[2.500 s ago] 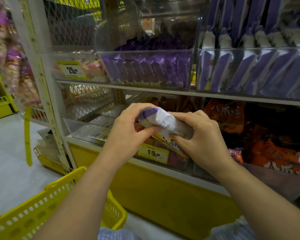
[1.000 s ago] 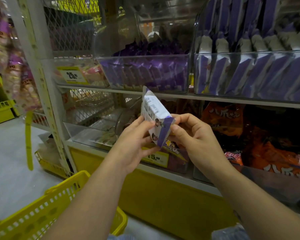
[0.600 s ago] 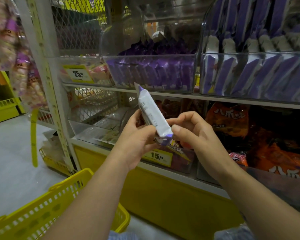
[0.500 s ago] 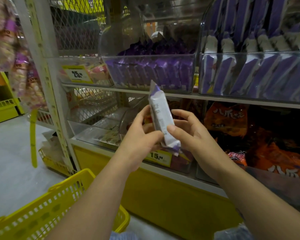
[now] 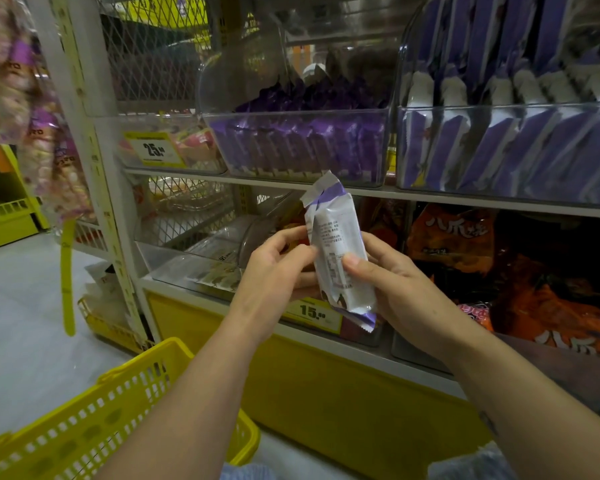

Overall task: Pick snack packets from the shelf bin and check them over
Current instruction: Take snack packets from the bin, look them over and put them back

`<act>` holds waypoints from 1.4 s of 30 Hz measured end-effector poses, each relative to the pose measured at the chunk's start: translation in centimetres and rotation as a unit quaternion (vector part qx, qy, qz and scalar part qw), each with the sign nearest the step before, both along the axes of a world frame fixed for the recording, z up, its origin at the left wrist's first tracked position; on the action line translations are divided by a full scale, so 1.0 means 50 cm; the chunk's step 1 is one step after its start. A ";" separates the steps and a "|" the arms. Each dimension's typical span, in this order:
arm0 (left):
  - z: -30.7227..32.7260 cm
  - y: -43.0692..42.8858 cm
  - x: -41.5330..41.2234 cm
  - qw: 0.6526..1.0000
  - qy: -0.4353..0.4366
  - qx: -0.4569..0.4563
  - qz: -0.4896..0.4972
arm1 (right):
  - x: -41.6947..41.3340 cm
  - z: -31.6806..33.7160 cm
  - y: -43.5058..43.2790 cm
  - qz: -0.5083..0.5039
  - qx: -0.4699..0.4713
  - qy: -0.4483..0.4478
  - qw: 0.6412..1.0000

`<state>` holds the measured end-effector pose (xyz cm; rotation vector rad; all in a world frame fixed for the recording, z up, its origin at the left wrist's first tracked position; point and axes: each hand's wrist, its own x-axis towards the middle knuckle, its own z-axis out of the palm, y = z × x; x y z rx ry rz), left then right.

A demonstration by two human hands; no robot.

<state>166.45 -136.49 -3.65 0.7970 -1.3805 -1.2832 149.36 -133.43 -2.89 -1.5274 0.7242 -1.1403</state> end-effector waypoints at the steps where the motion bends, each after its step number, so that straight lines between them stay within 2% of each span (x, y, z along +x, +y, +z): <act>1: 0.000 0.000 0.002 1.000 0.005 0.007 -0.005 | -0.001 0.000 0.001 0.003 0.000 0.003 1.000; 11: 0.003 -0.001 0.021 0.991 0.051 0.074 -0.098 | -0.006 0.012 0.013 0.017 -0.026 0.037 0.999; 14: 0.005 0.004 0.018 0.991 0.044 0.083 -0.093 | -0.007 0.009 0.012 0.012 -0.017 0.034 0.999; 16: 0.005 0.006 0.013 0.995 0.029 0.070 -0.072 | -0.007 0.007 0.010 0.006 0.000 0.008 1.000; 18: 0.004 0.006 0.011 0.997 0.019 0.043 -0.066 | -0.005 0.010 0.008 0.005 0.027 -0.056 0.998; 21: 0.005 0.006 0.018 0.990 -0.014 0.012 -0.142 | -0.001 0.020 0.012 0.005 0.057 -0.144 0.988; 23: 0.008 0.008 0.024 0.982 -0.031 -0.001 -0.184 | -0.001 0.022 0.014 -0.028 0.050 -0.159 0.986; 25: 0.017 0.012 0.031 0.985 -0.031 -0.018 -0.168 | -0.003 0.022 0.012 -0.084 0.034 -0.153 0.984; 28: 0.035 0.025 0.036 0.991 -0.018 -0.043 -0.123 | -0.005 0.027 0.018 -0.176 -0.023 -0.087 0.980; 30: 0.049 0.037 0.036 0.994 -0.018 -0.065 -0.087 | -0.007 0.034 0.031 -0.233 -0.101 0.027 0.967; 33: 0.071 0.062 0.032 0.991 -0.045 -0.126 -0.027 | -0.016 0.057 0.062 -0.265 -0.194 0.216 0.919; 36: 0.105 0.094 0.025 0.973 -0.102 -0.205 0.042 | -0.023 0.106 0.092 -0.232 -0.262 0.332 0.876; 39: 0.152 0.124 0.000 0.945 -0.155 -0.277 0.083 | -0.029 0.155 0.110 -0.240 -0.307 0.386 0.836; 42: 0.199 0.148 -0.039 0.936 -0.141 -0.314 0.066 | -0.041 0.200 0.119 -0.266 -0.335 0.366 0.827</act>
